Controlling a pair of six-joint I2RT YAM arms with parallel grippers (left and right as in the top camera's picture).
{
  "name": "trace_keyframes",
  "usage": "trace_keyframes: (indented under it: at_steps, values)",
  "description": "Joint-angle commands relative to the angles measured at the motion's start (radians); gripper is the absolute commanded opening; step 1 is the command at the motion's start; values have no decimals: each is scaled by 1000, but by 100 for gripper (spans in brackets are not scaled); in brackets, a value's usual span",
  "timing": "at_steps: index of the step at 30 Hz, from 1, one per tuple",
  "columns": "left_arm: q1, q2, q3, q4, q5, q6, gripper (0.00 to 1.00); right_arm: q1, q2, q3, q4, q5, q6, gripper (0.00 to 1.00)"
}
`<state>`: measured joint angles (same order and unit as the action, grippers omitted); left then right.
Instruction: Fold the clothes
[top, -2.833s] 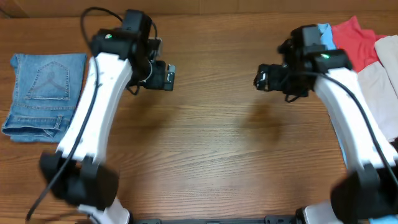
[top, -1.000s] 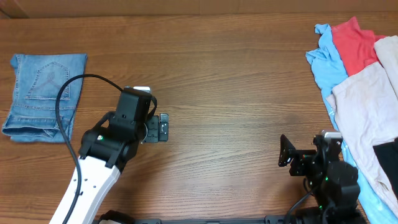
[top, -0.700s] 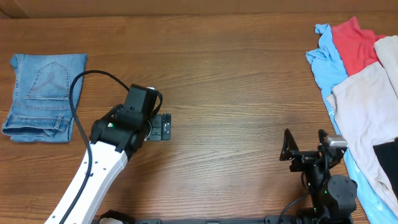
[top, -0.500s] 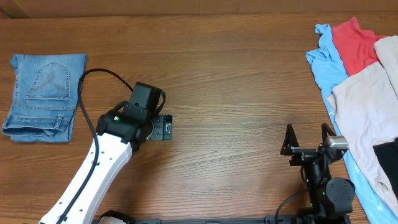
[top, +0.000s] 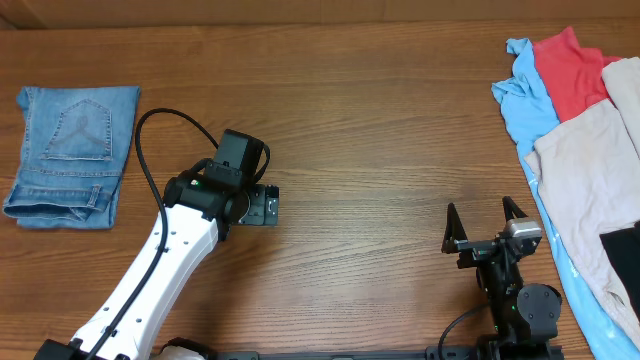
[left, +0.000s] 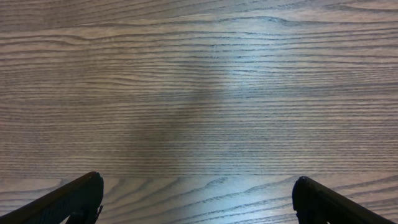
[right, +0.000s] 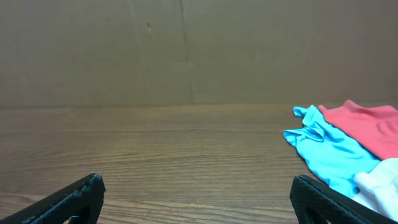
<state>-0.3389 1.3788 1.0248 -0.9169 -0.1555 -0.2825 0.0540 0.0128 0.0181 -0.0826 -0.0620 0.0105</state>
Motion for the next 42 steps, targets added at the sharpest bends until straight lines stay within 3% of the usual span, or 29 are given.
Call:
trace_keyframes:
  at_steps: [1,19,27,36,42]
  values:
    - [5,5,-7,2,-16,-10,100,2,-10,-10,6,-7,-8,100]
    - [5,0,-7,2,-15,-10,100,2,-10,-10,6,-7,-8,100]
    - [29,-182,-24,19,-85,-2,100,2,-10,-10,6,-7,-8,100]
    - [173,-535,-348,243,36,37,100,2,-10,-10,6,-7,-8,100]
    - [223,-841,-670,544,124,52,100,2,-10,-10,6,-7,-8,100]
